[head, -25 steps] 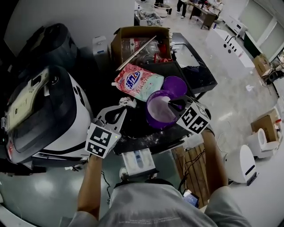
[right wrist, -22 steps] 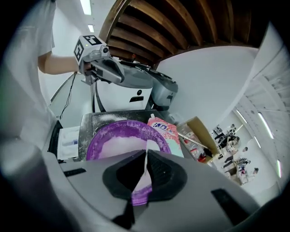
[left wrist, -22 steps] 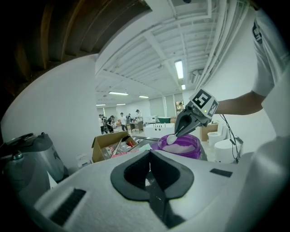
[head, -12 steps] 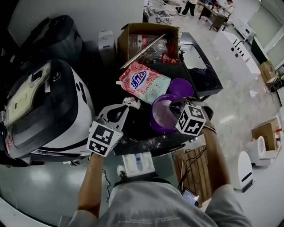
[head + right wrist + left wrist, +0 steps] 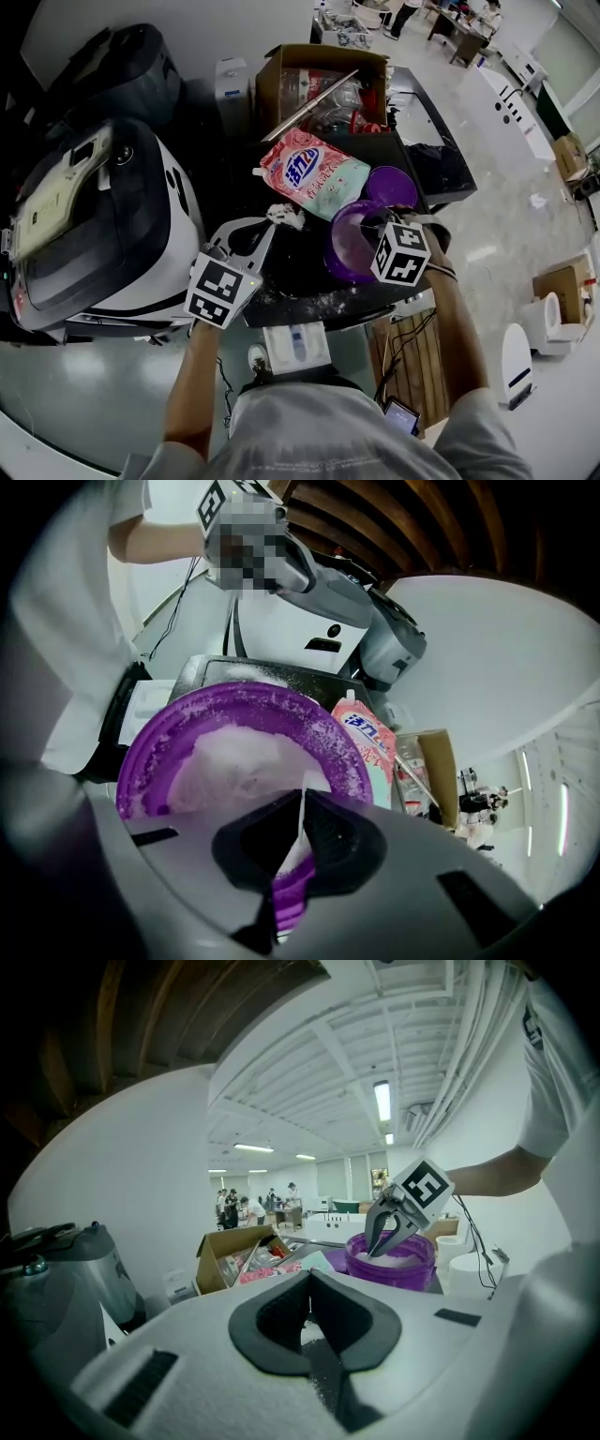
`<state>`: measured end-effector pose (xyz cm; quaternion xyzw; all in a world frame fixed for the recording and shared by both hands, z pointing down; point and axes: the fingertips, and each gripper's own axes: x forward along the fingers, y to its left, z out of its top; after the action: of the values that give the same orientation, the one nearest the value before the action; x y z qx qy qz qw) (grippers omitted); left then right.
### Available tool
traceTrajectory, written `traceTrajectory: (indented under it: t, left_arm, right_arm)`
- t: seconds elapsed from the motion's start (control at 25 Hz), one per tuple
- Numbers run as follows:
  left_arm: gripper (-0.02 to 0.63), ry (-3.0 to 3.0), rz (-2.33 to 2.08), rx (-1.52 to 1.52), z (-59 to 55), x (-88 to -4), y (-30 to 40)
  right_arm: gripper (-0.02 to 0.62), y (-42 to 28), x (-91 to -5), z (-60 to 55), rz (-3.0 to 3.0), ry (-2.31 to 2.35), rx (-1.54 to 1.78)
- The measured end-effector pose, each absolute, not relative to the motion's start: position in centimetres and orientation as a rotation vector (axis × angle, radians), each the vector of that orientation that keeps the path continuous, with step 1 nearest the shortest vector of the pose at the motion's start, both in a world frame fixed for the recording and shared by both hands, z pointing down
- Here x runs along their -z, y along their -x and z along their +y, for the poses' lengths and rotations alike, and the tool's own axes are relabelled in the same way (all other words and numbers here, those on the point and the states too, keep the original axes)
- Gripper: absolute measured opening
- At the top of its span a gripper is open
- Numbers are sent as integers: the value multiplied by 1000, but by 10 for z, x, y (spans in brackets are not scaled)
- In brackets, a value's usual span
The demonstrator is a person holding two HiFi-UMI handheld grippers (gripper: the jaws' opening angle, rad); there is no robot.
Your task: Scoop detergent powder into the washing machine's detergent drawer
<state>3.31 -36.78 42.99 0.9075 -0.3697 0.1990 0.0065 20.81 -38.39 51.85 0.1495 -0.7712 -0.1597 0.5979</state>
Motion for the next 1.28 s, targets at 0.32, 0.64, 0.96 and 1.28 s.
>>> traceTrajectory:
  t: [0.32, 0.64, 0.96, 1.28]
  left_arm:
    - [9, -2844, -1144, -614, -369, -430, -32]
    - [9, -2845, -1132, -616, -366, -434, -31]
    - [9, -2842, -1136, -612, -366, -433, -28]
    - [9, -2841, -1149, -610, -365, -430, -23]
  right_arm:
    - [14, -206, -533, -372, -1783, -273, 288]
    - [14, -205, -542, -362, -1746, -193, 237]
    - [15, -202, -551, -346, -1713, -49, 127]
    - [14, -206, -550, -335, -1672, 58, 52]
